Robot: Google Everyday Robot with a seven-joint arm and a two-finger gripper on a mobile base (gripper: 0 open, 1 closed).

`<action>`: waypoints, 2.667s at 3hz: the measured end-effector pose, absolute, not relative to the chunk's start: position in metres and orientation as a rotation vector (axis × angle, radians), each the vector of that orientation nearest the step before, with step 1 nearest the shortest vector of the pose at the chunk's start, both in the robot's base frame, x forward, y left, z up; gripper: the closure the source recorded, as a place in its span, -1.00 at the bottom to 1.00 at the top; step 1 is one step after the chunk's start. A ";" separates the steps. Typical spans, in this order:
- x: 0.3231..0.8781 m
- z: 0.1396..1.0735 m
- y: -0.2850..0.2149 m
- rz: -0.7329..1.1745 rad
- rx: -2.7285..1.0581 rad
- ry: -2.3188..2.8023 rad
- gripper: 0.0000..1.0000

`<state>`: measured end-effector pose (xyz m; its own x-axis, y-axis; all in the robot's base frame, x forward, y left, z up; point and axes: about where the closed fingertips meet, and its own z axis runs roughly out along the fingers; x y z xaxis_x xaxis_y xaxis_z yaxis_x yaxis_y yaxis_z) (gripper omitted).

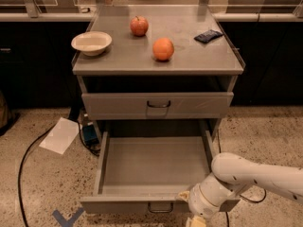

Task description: Close middle drawer

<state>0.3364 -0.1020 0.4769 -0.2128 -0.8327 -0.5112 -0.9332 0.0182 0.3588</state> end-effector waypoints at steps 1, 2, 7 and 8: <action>0.325 0.463 -0.098 1.007 -1.860 2.138 -1.00; 0.317 0.450 -0.092 1.045 -1.863 2.146 -1.00; 0.372 0.429 -0.127 0.883 -1.820 2.242 -1.00; 0.384 0.416 -0.118 0.919 -1.848 2.221 -1.00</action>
Offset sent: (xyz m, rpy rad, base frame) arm -0.0264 0.0156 -0.0444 0.0119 0.0977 0.0130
